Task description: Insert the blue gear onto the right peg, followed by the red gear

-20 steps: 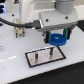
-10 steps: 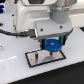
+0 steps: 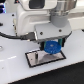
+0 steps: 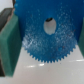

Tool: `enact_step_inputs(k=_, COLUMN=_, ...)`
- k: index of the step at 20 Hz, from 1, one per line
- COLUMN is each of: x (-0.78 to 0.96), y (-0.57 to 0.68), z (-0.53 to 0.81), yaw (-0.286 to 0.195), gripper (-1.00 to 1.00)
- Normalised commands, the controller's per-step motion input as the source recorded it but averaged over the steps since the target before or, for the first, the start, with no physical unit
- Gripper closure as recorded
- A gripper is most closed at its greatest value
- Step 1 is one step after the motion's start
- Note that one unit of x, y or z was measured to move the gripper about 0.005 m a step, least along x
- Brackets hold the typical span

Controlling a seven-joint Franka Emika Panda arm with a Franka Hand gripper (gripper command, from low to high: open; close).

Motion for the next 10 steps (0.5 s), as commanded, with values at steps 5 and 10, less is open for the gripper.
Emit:
enact_step_inputs(k=5, x=0.23, y=0.0, z=0.18, yaw=0.0, gripper=1.0)
enact_step_inputs(k=10, x=0.18, y=0.0, z=0.1, yaw=0.0, gripper=1.0)
